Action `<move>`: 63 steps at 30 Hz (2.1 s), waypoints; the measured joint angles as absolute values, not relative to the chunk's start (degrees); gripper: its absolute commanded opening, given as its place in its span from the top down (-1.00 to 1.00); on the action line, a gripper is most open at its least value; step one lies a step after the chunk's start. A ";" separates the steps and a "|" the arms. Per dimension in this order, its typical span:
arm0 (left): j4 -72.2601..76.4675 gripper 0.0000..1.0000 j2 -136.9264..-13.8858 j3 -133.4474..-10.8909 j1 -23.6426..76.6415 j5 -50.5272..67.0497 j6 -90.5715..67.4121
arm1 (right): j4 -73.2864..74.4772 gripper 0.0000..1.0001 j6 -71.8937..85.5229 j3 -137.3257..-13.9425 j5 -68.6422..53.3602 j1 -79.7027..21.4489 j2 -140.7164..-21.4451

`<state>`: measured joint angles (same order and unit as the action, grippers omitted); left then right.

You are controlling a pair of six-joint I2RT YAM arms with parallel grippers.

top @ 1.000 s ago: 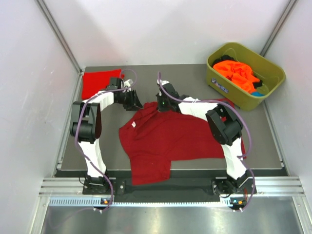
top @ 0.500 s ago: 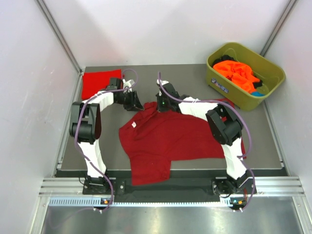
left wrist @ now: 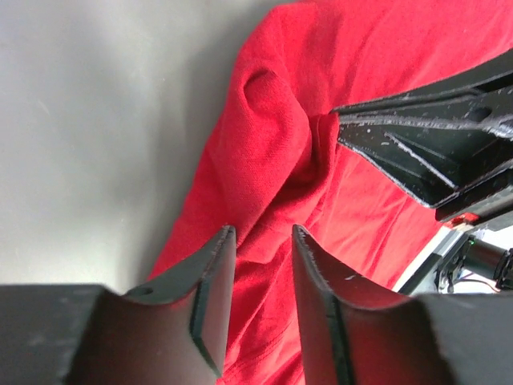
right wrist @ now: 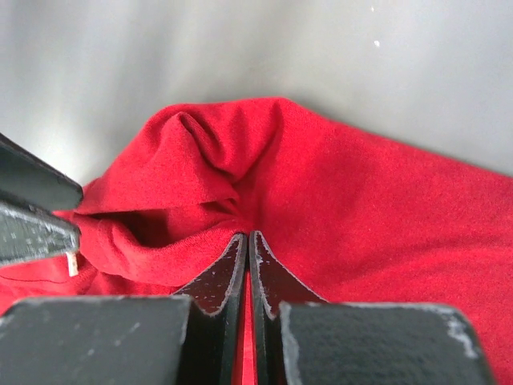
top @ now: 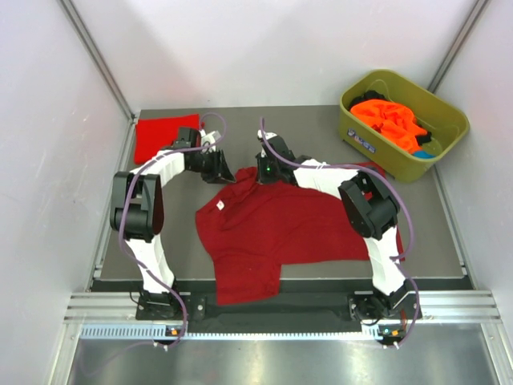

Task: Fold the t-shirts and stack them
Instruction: Fold the tshirt

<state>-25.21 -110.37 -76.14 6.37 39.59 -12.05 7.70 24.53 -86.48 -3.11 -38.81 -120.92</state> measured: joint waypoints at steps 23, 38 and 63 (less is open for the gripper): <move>-26.13 0.22 -107.61 -73.80 7.60 39.31 -10.48 | 6.85 1.00 25.32 -87.13 -4.45 -38.81 -120.92; -26.92 0.38 -107.59 -74.06 9.02 35.97 -8.45 | 6.79 1.00 26.22 -89.08 -5.30 -38.81 -120.92; -25.74 1.00 -104.64 -76.14 7.29 5.02 -15.38 | -11.22 0.98 47.44 -92.73 -13.45 -38.61 -128.81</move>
